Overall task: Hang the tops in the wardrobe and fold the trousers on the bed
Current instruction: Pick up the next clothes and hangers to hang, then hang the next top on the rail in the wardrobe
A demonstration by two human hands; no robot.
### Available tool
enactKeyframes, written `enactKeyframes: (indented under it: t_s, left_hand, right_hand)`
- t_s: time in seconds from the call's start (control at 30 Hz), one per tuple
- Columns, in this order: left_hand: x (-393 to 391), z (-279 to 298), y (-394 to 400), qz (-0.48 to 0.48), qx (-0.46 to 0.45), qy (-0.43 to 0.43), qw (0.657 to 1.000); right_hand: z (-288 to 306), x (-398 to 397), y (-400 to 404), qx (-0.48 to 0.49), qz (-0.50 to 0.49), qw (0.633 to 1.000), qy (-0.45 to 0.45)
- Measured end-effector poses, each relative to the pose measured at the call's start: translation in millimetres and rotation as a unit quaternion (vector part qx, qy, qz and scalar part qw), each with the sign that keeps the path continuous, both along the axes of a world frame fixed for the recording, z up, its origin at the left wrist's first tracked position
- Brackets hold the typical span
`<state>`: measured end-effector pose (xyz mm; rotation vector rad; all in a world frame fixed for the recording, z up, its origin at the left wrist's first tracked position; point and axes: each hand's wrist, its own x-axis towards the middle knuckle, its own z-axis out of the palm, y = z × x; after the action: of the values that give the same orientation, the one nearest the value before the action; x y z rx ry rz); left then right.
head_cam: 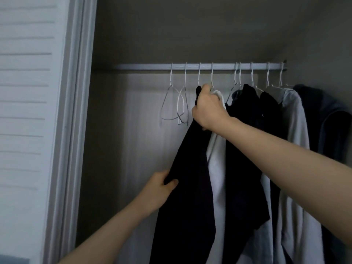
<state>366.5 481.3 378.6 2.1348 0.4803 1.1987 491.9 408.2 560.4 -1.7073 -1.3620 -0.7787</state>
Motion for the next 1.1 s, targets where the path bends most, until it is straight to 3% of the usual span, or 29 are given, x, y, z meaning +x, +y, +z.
enactKeyframes:
  t_s: [0.27,0.4,0.5,0.7,0.9,1.03,1.1]
  left_hand:
    - [-7,-25,-63,0.106,0.026,0.075,0.991]
    - [-22,-34,-101,0.185,0.014,0.099,0.978]
    - [-35,-53,-149,0.210,-0.051,0.091,0.972]
    - [-70,-117,-243,0.332,-0.075,0.058,0.939]
    - [-136,-175,-377,0.458,-0.081,0.072,0.882]
    - [-172,-197,-463,0.561,-0.100,0.051,0.820]
    - [-191,-209,-519,0.609,-0.116,0.039,0.784]
  right_hand:
    - [-76,-15,-44,0.012,0.111,0.994,-0.005]
    - [-122,-19,-74,-0.032,0.184,0.982,0.034]
    - [-170,-18,-110,-0.060,0.246,0.967,0.031]
    - [-256,-23,-169,-0.078,0.352,0.933,0.022]
    - [-323,-72,-245,-0.144,0.486,0.860,0.051]
    - [-349,-133,-303,-0.176,0.579,0.794,0.056]
    - [-363,-169,-344,-0.206,0.634,0.743,0.059]
